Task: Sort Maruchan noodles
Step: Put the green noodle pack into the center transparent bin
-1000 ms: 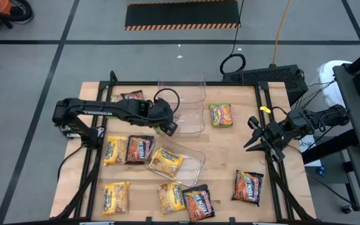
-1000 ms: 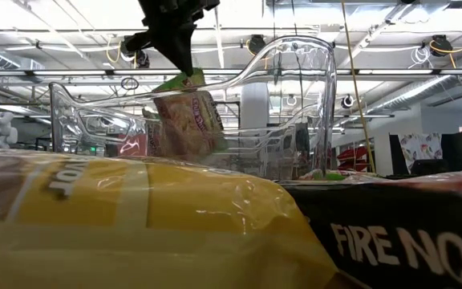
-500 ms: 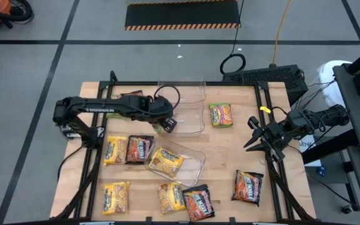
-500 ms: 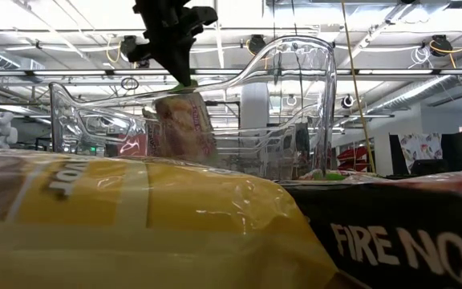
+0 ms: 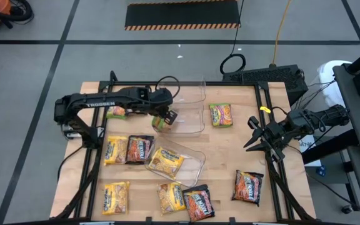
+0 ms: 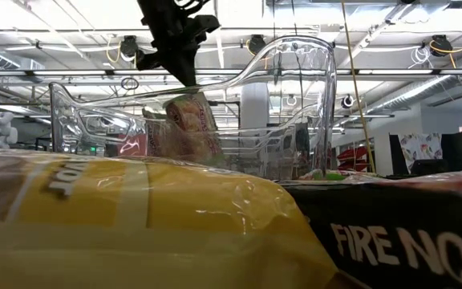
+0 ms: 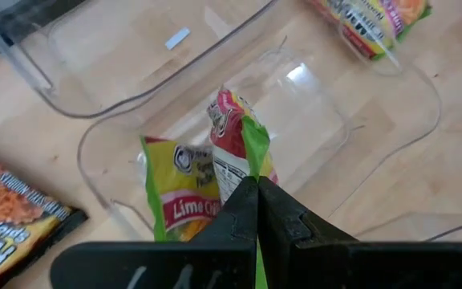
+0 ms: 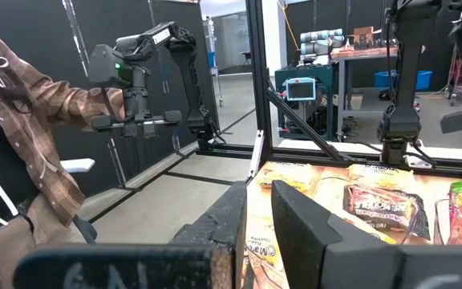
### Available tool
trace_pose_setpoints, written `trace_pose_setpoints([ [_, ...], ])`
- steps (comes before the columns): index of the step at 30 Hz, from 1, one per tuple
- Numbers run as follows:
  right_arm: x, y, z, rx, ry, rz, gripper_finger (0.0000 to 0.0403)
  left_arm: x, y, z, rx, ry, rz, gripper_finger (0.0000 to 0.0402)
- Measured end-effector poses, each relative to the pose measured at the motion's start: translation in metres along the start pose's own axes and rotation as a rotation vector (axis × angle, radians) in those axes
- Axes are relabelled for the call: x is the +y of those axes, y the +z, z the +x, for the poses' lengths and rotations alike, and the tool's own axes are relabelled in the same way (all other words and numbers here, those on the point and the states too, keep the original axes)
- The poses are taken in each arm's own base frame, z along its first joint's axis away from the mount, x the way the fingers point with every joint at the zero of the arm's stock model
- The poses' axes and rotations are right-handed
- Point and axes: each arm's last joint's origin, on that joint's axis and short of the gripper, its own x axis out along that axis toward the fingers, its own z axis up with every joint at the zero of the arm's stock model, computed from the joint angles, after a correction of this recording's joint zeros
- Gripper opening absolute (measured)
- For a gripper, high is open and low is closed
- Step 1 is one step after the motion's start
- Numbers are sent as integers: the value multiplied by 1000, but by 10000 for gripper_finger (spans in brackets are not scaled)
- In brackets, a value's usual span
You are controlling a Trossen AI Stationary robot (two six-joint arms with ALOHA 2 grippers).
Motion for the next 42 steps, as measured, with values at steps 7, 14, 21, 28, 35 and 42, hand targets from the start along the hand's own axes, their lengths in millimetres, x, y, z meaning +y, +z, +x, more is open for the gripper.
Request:
trace_pose_setpoints([
  [7,0,0,0,0,0,0,54,6,4,1,36,-45,4,0],
  [14,0,0,0,0,0,0,54,0,9,1,17,-155,45,0],
  [21,0,0,0,-1,0,-1,54,-2,11,10,33,-179,45,0],
  [28,0,0,0,1,-1,0,54,-4,8,19,96,-184,-14,0],
  [35,0,0,0,4,-1,1,54,-3,7,23,120,-163,-72,0],
  [42,0,0,0,5,-1,1,54,1,9,24,78,-95,-103,0],
])
